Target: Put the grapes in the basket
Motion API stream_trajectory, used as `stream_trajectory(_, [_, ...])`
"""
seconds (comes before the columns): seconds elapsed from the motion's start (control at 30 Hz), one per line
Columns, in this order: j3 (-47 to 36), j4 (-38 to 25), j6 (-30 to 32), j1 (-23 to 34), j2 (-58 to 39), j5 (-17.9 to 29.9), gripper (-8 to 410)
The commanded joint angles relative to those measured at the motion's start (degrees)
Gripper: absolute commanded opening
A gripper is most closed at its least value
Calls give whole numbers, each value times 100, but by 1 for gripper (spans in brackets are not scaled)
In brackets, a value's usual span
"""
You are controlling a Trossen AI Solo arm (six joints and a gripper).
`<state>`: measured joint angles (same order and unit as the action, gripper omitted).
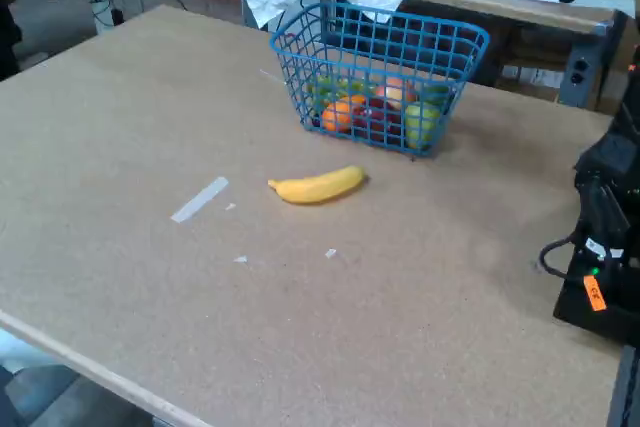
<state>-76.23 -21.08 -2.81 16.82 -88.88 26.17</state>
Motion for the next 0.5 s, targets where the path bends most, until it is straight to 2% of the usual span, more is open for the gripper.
stream_trajectory(0.0, [-2, 256, 15, 26, -673, -37, 4])
stream_trajectory(0.07, [-2, 400, 118, 26, -951, -83, 4])
stream_trajectory(0.2, [-2, 706, 361, 26, -1399, -492, 4])
stream_trajectory(0.47, [-2, 997, 474, 28, -1652, -492, 4])
